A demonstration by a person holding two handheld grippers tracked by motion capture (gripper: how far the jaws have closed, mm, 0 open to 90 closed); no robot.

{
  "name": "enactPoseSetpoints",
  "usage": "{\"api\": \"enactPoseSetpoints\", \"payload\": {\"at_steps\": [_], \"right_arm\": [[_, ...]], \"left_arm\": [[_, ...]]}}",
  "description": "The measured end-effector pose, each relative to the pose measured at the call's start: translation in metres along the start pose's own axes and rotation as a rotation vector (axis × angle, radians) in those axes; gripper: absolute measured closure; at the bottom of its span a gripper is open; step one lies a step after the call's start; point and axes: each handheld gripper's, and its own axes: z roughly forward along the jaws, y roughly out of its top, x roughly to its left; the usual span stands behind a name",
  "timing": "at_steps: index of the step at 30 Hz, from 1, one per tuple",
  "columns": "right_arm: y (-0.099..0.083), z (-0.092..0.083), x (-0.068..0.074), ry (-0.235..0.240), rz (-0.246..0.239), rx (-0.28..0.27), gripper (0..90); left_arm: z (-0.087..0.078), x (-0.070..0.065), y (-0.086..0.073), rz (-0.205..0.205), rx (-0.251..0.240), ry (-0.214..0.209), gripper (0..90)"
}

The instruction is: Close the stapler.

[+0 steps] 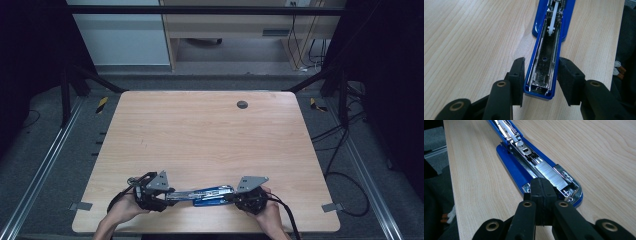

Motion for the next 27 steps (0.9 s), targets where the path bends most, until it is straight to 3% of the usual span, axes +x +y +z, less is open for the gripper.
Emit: {"api": "enactPoseSetpoints", "payload": {"at_steps": [16,20,23,27], "right_arm": [[0.0,0.0,0.0,0.004,0.0,-0.001,90.0],[0.0,0.0,0.0,0.006,-0.001,-0.001,90.0],[0.0,0.0,0.0,0.003,-0.001,0.001,90.0],[0.0,0.0,0.0,0.005,-0.002,-0.001,90.0]], "left_arm": [[-0.005,0.0,0.008,0.017,0.02,-0.011,58.9],[-0.013,0.002,0.012,0.003,-0.033,-0.034,60.6],[-0.012,-0.001,0.018,0.04,0.026,-0.008,60.2],[-0.012,0.0,0.017,0.036,0.023,-0.018,60.4]]}}
